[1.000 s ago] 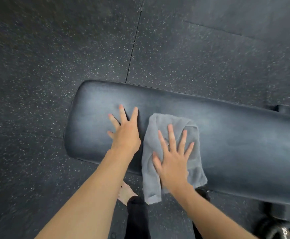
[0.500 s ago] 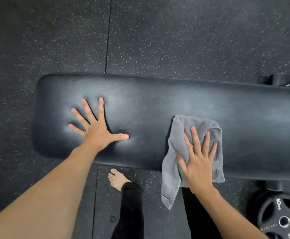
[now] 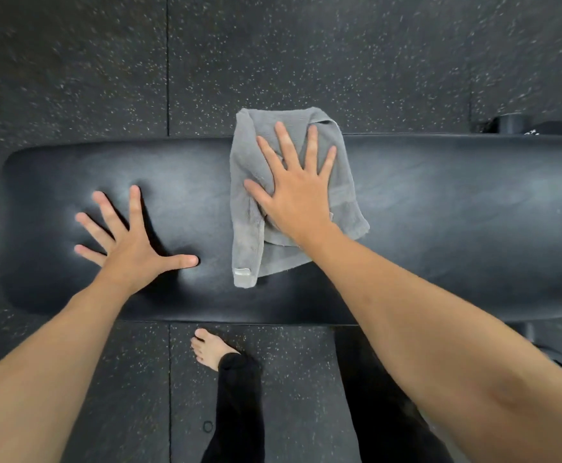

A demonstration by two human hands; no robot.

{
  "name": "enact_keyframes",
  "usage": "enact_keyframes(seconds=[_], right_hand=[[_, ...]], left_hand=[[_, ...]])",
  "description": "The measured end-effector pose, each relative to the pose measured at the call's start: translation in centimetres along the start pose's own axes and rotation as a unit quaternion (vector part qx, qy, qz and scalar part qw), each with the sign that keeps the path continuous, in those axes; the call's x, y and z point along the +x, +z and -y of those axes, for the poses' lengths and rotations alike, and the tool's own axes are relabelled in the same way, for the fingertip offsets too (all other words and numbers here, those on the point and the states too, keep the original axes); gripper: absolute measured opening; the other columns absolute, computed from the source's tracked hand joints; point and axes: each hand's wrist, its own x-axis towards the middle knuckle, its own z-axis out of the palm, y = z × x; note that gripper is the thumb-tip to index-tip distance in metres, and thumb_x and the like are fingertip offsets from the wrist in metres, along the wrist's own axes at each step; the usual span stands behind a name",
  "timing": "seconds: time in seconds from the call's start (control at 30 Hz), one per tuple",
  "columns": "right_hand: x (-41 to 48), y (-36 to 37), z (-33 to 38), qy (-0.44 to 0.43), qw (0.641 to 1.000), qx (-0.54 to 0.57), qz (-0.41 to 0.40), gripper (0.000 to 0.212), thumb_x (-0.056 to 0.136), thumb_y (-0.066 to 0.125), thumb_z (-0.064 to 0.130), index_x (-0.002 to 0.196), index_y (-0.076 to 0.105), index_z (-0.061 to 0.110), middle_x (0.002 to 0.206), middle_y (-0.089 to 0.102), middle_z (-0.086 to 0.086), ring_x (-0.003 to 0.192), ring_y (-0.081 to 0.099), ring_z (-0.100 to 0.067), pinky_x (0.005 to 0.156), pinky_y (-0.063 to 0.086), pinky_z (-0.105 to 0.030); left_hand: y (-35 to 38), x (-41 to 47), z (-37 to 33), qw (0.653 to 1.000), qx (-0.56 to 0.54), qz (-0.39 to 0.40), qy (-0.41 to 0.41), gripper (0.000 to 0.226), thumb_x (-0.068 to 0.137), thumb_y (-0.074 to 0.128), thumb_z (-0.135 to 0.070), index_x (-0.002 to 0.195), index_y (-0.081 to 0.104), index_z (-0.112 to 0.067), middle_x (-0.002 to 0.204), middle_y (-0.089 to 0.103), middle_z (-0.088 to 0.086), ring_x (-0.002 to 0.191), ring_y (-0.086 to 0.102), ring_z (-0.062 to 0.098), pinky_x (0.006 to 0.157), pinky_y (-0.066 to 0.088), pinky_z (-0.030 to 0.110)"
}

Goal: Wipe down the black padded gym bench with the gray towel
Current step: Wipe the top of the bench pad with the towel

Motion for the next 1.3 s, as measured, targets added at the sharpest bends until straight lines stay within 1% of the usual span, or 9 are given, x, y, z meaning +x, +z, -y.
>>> enact_keyframes(seconds=[0.1,0.17,0.27,0.37,0.63,0.77,0.93,1.13,1.3], right_hand=[[-0.2,-0.8,-3.2,-0.015,1.000,-0.004,-0.005,0.067,0.100,0.034,0.064,0.159,0.032,0.032,0.170,0.022,0.003,0.157,0.009,-0.041,0.121,0.005,-0.071],[-1.0,-1.4,-5.8,-0.001,1.000,-0.004,-0.011,0.065,0.101,0.034,0.062,0.159,0.032,0.031,0.171,0.021,0.003,0.158,0.009,-0.040,0.122,0.004,-0.070],[-2.1,-2.5,-11.1,0.024,1.000,0.000,-0.018,0.064,0.102,0.035,0.060,0.158,0.035,0.029,0.170,0.022,0.003,0.158,0.009,-0.040,0.121,0.003,-0.070],[-2.2,-3.7,-16.0,0.069,0.997,0.014,-0.010,0.064,0.103,0.034,0.060,0.157,0.036,0.028,0.171,0.021,0.005,0.158,0.006,-0.038,0.122,0.001,-0.069],[-9.5,-3.0,-14.6,0.086,0.996,0.016,-0.006,0.066,0.102,0.035,0.058,0.162,0.024,0.030,0.172,0.013,0.001,0.157,0.002,-0.044,0.123,0.003,-0.068],[-18.5,-1.7,-15.3,-0.004,1.000,-0.005,0.026,0.069,0.099,0.042,0.055,0.162,0.025,0.030,0.172,0.015,-0.003,0.157,0.004,-0.046,0.120,0.012,-0.071],[-20.0,-2.5,-20.0,-0.063,0.996,-0.029,0.047,0.073,0.096,0.048,0.055,0.162,0.024,0.033,0.172,0.017,0.000,0.158,0.007,-0.041,0.121,0.016,-0.069],[-20.9,-4.0,-26.8,0.084,0.996,0.005,0.005,0.065,0.101,0.039,0.054,0.159,0.034,0.025,0.170,0.021,-0.002,0.157,0.005,-0.043,0.122,0.007,-0.070],[-19.0,-3.8,-24.8,0.133,0.991,0.007,-0.016,0.064,0.100,0.041,0.054,0.158,0.034,0.030,0.170,0.022,-0.003,0.155,0.007,-0.049,0.118,0.005,-0.076]], left_hand=[[0.4,-1.0,-4.1,0.999,-0.002,-0.002,0.049,0.131,0.076,0.089,-0.026,0.160,-0.012,-0.039,0.164,-0.036,0.006,0.152,-0.026,0.042,0.118,0.001,0.072],[1.6,-1.9,-9.0,0.990,0.010,0.003,0.141,0.123,0.079,0.085,-0.020,0.161,-0.005,-0.039,0.166,-0.033,0.000,0.154,-0.024,0.039,0.118,0.002,0.073],[4.5,-3.7,-17.5,0.982,0.020,0.075,0.172,0.140,0.071,0.089,-0.035,0.157,-0.022,-0.036,0.159,-0.046,0.005,0.147,-0.036,0.045,0.115,-0.002,0.078],[7.1,-4.6,-21.4,0.984,0.083,0.108,0.115,0.174,0.048,0.093,-0.063,0.145,-0.046,-0.021,0.144,-0.058,0.022,0.135,-0.046,0.055,0.109,-0.010,0.081],[8.0,-4.4,-21.5,0.985,0.098,0.094,0.107,0.182,0.039,0.093,-0.066,0.142,-0.049,-0.018,0.143,-0.057,0.026,0.133,-0.044,0.059,0.106,-0.011,0.081],[8.4,-4.3,-21.8,0.985,0.117,0.091,0.088,0.185,0.034,0.092,-0.068,0.140,-0.052,-0.020,0.142,-0.058,0.025,0.133,-0.045,0.058,0.108,-0.012,0.079],[8.1,-4.6,-22.4,0.985,0.128,0.091,0.071,0.186,0.033,0.092,-0.070,0.138,-0.053,-0.019,0.145,-0.056,0.026,0.135,-0.042,0.059,0.109,-0.010,0.079],[7.9,-5.2,-23.0,0.986,0.133,0.082,0.065,0.186,0.032,0.093,-0.069,0.143,-0.048,-0.019,0.150,-0.050,0.026,0.139,-0.038,0.059,0.111,-0.007,0.079],[8.3,-5.3,-22.8,0.985,0.138,0.070,0.074,0.187,0.028,0.093,-0.069,0.146,-0.045,-0.020,0.152,-0.048,0.025,0.140,-0.036,0.058,0.111,-0.006,0.078]])
